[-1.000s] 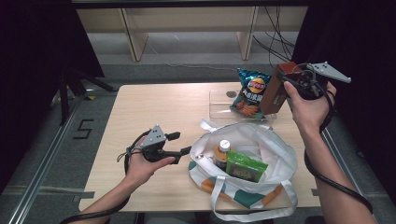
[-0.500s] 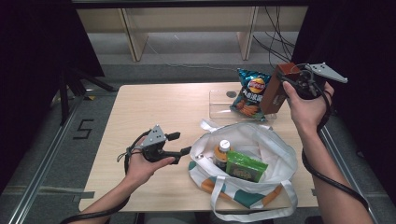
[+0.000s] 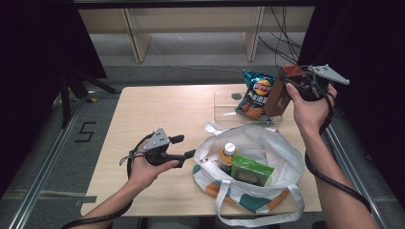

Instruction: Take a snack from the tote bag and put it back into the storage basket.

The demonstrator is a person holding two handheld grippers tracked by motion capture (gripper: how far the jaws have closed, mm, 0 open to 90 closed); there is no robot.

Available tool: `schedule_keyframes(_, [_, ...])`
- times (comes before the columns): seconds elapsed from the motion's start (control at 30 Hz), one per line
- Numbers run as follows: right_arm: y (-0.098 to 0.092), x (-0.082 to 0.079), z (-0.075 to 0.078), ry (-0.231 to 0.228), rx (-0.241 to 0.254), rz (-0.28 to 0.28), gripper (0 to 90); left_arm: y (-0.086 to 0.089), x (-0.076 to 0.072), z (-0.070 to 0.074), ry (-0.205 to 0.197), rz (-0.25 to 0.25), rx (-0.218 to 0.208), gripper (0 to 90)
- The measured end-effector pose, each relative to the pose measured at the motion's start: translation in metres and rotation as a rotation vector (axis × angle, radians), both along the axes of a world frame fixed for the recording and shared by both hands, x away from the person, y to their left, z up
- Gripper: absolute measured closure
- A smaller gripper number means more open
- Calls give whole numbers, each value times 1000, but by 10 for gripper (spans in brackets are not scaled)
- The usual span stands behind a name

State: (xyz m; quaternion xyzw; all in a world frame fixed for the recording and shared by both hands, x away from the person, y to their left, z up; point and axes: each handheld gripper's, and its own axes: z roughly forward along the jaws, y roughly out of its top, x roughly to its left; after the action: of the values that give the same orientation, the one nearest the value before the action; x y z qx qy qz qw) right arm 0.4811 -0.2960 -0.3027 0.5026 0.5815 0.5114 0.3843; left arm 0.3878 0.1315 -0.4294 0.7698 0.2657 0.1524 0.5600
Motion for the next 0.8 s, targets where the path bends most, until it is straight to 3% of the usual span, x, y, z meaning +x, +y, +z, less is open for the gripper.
schedule_keyframes(0.13, [1, 2, -2, 7, 15, -10, 393, 0, 0, 0, 0, -1, -2, 295])
schedule_keyframes(0.67, [-3, 14, -14, 22, -9, -26, 392, -1, 0, -1, 0, -8, -6, 295])
schedule_keyframes(0.73, [-2, 14, -15, 32, 10, -37, 393, 0, 0, -1, -1, -10, -2, 295])
schedule_keyframes(0.8, [-3, 16, -16, 29, -9, -33, 393, -1, 0, -1, -1, -10, -2, 295])
